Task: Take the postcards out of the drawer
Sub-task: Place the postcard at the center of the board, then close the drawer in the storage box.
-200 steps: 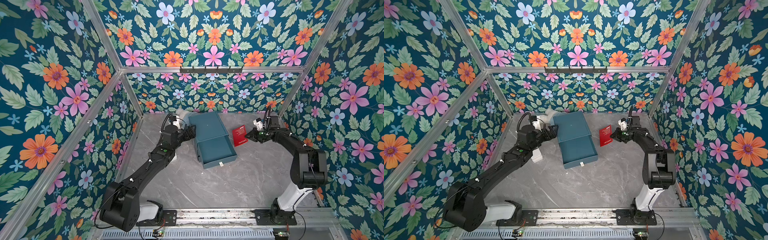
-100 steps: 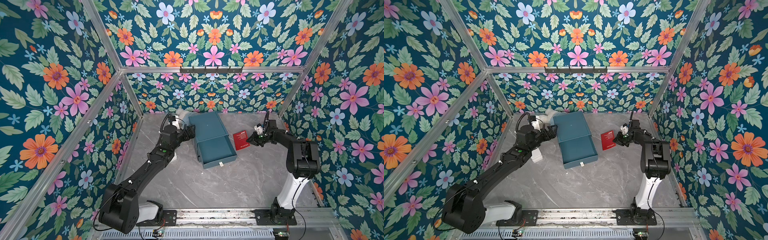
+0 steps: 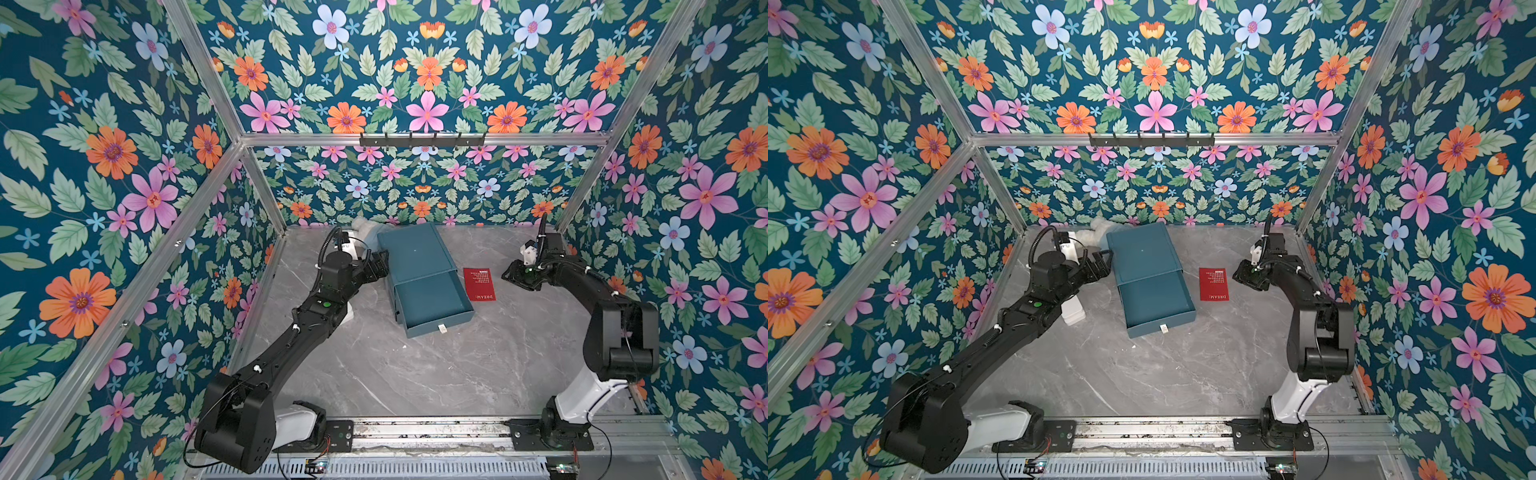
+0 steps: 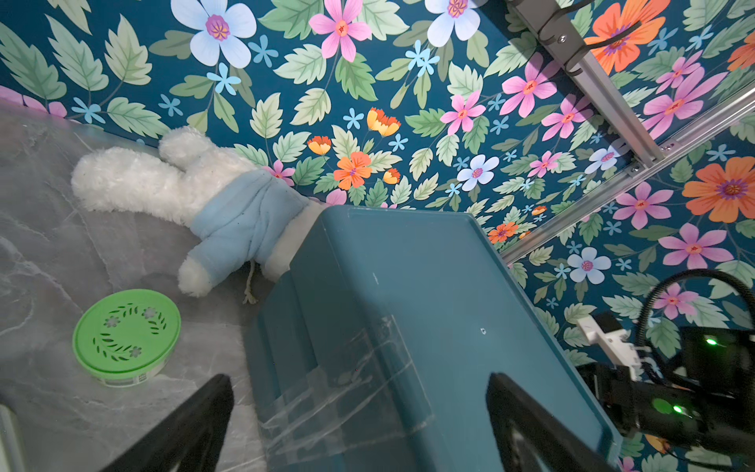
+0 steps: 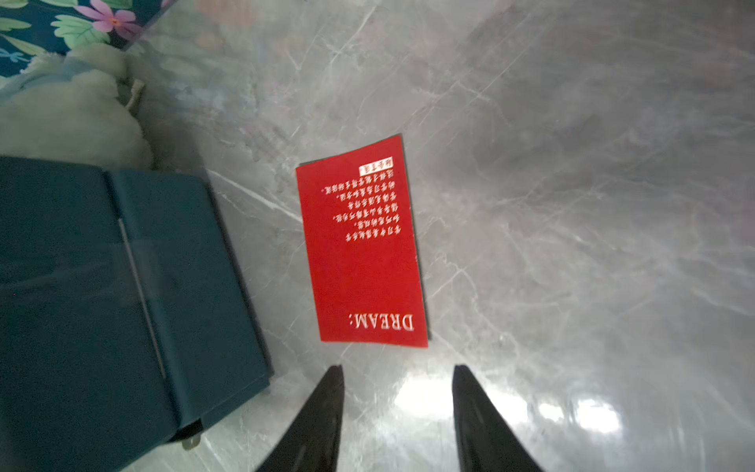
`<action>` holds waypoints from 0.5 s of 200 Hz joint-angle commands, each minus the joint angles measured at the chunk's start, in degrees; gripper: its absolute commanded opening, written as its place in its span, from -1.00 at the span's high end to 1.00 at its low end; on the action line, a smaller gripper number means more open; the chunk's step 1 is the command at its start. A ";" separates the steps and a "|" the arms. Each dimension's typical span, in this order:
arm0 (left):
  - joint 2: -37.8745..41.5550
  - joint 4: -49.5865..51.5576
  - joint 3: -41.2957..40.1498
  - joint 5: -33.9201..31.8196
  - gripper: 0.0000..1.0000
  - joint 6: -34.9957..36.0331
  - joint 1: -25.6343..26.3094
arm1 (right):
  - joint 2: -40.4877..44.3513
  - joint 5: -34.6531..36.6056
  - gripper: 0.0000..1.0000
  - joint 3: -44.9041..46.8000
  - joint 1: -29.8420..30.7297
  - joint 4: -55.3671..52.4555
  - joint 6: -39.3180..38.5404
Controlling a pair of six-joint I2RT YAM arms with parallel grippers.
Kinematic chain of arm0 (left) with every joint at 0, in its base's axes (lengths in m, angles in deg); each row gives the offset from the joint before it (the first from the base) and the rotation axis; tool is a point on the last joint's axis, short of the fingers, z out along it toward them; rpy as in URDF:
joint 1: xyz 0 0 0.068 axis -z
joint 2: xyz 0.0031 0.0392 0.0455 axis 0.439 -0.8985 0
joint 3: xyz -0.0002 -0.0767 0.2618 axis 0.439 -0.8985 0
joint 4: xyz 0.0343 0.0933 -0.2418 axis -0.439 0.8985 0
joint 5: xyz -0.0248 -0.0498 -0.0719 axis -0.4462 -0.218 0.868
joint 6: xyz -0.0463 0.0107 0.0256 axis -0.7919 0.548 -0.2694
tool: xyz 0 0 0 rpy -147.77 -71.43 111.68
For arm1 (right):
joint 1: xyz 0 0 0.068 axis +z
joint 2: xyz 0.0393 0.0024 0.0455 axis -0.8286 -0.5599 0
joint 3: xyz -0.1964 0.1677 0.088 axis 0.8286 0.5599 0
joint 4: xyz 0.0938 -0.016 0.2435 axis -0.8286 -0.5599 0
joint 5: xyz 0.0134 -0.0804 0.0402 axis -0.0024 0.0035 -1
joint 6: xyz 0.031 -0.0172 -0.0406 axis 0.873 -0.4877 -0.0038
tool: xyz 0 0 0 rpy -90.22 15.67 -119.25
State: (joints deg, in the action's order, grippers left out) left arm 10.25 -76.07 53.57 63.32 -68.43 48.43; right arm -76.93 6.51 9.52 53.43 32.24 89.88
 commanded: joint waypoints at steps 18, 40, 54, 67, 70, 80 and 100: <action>0.02 -0.83 -0.10 0.33 -0.99 0.87 -0.15 | 12.25 5.49 0.04 5.95 5.41 -6.31 0.68; -0.02 -0.81 -0.02 0.59 -0.99 1.01 -0.15 | 20.40 4.60 0.02 10.07 8.16 -8.99 2.47; -0.21 -0.48 0.07 0.09 -1.00 1.05 -0.16 | 25.69 3.15 -0.01 12.50 10.13 -10.29 3.75; -0.68 0.05 0.33 -0.29 -1.00 0.97 -0.20 | 30.15 1.06 -0.03 14.28 12.31 -11.14 4.98; -0.78 0.09 0.41 -0.44 -1.00 1.04 -0.13 | 31.11 0.35 -0.03 14.71 12.91 -11.27 5.26; -1.16 0.16 0.60 -0.55 -1.00 0.79 -0.24 | 34.04 -1.64 -0.04 15.73 14.53 -11.67 6.29; -1.95 0.16 0.95 -0.33 -1.00 0.43 -0.23 | 38.52 -4.06 -0.04 17.12 18.41 -13.13 8.43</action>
State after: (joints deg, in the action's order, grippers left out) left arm 8.94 -75.79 53.92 63.29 -68.32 48.21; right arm -41.92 6.40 25.50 68.64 22.13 94.78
